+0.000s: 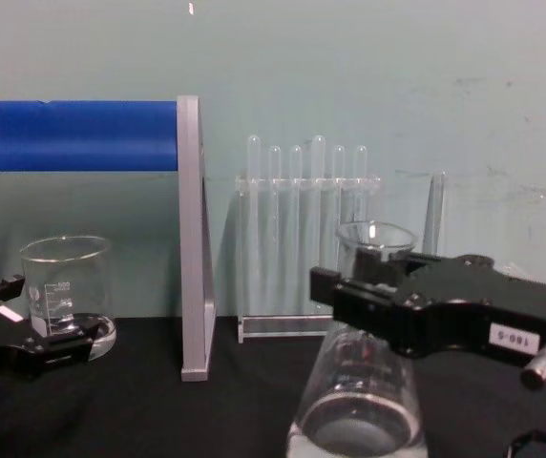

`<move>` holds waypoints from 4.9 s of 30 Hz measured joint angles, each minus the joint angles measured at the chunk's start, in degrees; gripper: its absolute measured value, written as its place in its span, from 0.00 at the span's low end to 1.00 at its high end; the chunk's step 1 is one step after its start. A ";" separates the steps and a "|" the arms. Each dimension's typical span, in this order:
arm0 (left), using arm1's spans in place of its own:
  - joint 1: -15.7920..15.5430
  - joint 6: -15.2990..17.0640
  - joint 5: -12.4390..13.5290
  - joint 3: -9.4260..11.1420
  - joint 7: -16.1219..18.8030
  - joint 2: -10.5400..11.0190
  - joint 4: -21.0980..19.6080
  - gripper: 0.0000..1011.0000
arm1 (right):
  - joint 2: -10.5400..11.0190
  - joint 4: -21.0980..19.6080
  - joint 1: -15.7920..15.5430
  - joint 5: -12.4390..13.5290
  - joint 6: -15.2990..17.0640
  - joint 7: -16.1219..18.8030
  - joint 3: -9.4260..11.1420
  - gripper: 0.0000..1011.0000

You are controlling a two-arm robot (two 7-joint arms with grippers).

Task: Grasp the erlenmeyer flask with one hand, shake it three times, then place it back.

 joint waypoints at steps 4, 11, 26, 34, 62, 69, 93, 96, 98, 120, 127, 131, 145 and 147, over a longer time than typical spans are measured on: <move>0.00 0.00 0.00 0.00 0.00 0.00 0.00 0.99 | 0.84 -1.11 -0.52 0.44 -0.11 1.08 -1.06 0.45; 0.00 0.00 0.00 0.00 0.00 0.00 0.00 0.99 | 2.01 -2.29 -1.02 1.21 -0.39 2.20 -2.25 0.45; 0.00 0.00 0.00 0.00 0.00 0.00 0.00 0.99 | 1.46 0.19 0.87 1.39 -0.65 -0.55 -1.18 0.45; 0.00 0.00 0.00 0.00 0.00 0.00 0.00 0.99 | 0.07 3.30 2.80 0.71 -0.87 -3.27 1.20 0.45; 0.00 0.00 0.00 0.00 0.00 0.00 0.00 0.99 | -3.18 11.27 6.49 -2.58 -1.58 -8.95 10.62 0.45; 0.00 0.00 0.00 0.00 0.00 0.00 0.00 0.99 | -3.71 11.44 6.41 -3.18 -1.32 -8.72 11.08 0.45; 0.00 0.00 0.00 0.00 0.00 0.00 0.00 0.99 | -2.33 3.71 1.95 -1.04 0.09 -2.02 5.37 0.45; 0.00 0.00 0.00 0.00 0.00 0.00 0.00 0.99 | -1.60 2.63 1.40 -0.57 0.10 -1.10 4.29 0.45; 0.00 0.00 0.00 0.00 0.00 0.00 0.00 0.99 | -1.11 1.89 1.04 -0.22 0.09 -0.57 3.66 0.45; 0.00 0.00 0.00 0.00 0.00 0.00 0.00 0.99 | 1.95 -0.44 0.34 1.91 -1.02 0.44 0.39 0.45; 0.00 0.00 0.00 0.00 0.00 0.00 0.00 0.99 | 0.83 1.86 1.97 1.75 -1.16 -2.00 1.73 0.45; 0.00 0.00 0.00 0.00 0.00 0.00 0.00 0.99 | 0.23 3.10 2.76 1.41 -1.21 -3.17 2.54 0.45; 0.00 0.00 0.00 0.00 0.00 0.00 0.00 0.99 | -2.05 8.00 5.52 -0.29 -1.31 -7.16 6.81 0.45; 0.00 0.00 0.00 0.00 0.00 0.00 0.00 0.99 | -2.27 8.57 5.75 -0.63 -1.33 -7.59 7.50 0.45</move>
